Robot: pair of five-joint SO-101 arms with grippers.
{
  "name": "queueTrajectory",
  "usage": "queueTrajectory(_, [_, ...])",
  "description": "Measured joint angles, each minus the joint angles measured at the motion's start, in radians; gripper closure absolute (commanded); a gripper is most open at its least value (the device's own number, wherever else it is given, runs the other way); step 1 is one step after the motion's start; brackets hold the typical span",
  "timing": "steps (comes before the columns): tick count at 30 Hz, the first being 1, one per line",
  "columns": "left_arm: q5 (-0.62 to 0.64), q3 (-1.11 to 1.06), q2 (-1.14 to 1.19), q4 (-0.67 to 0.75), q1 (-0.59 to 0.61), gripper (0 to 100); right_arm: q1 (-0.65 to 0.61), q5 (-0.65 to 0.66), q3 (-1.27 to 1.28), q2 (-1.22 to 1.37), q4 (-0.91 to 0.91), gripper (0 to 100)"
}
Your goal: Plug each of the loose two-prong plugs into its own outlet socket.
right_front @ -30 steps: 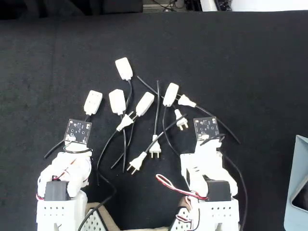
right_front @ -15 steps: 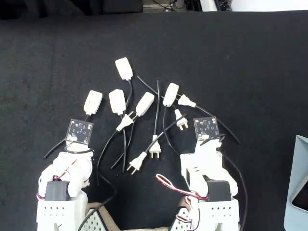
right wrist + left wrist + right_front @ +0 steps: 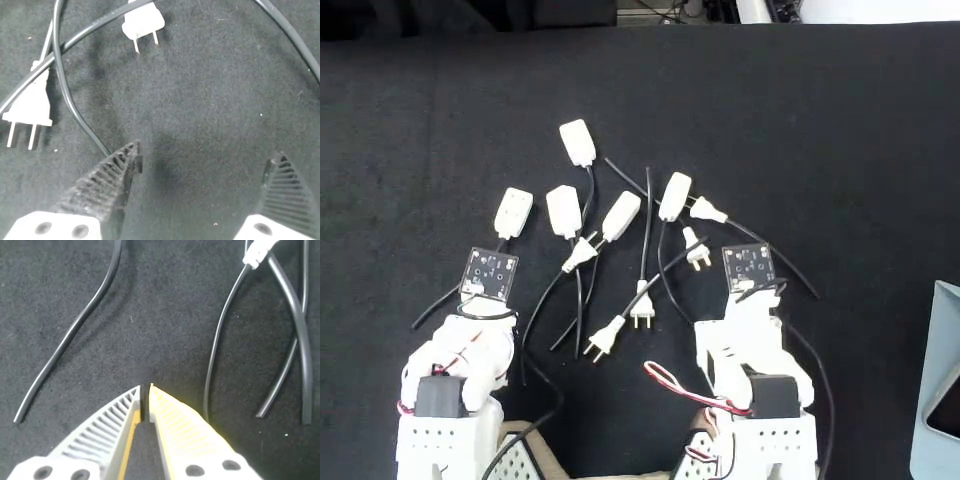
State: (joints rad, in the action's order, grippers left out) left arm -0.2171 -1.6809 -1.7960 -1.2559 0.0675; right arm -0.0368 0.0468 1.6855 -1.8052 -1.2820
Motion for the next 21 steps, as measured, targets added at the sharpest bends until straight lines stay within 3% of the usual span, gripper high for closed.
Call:
queueTrajectory(9, [0.0, 0.012, 0.0, 0.069, -0.006, 96, 0.0, 0.0, 0.0, 0.0, 0.0, 61.3])
queueTrajectory(21, [0.0, 0.034, 0.0, 0.081, 0.103, 97, 0.0, 0.0, -0.048, 0.0, 0.071, 61.3])
